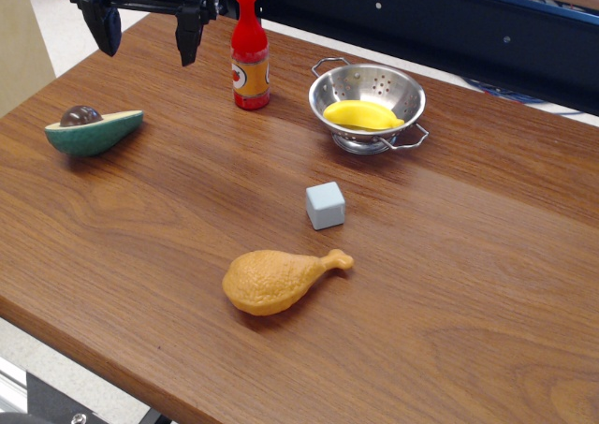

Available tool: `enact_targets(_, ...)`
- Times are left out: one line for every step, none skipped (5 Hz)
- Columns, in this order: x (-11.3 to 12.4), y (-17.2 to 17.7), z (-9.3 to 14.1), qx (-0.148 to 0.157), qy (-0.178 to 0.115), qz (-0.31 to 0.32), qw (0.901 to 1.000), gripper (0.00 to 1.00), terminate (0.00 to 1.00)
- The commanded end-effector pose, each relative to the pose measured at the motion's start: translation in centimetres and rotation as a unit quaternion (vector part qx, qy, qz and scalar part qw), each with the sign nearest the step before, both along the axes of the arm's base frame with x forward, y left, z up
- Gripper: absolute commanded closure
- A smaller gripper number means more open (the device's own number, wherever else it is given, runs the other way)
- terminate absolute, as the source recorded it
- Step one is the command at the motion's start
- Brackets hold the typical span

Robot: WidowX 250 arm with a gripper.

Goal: Take banana out of colander

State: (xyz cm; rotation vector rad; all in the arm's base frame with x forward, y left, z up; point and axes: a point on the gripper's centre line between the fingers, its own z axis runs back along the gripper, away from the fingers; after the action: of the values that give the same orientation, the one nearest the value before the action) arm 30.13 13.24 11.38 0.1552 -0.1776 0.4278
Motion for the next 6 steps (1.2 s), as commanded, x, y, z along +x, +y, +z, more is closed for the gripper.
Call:
enact_targets(0.0, 0.0, 0.0, 0.0, 0.0, 0.0, 1.0, 0.0, 0.0)
enact_targets(0.7, -2.5, 0.7, -0.028, 0.002, 0.086, 0.9959, 0.0, 0.0)
enact_targets(2.0, -5.9, 1.3, -0.029, -0.004, 0.138, 0.99, 0.0, 0.0)
enact_targets(4.7, -9.4, 2.1, -0.069, -0.037, 0.229, 0.9702, 0.0, 0.0)
enact_targets(7.4, -11.8, 2.4, -0.109, -0.067, 0.313, 0.9412, 0.0, 0.0)
enact_targets(10.3, -13.3, 2.2, -0.134, -0.072, 0.393, 0.9069, 0.0, 0.0)
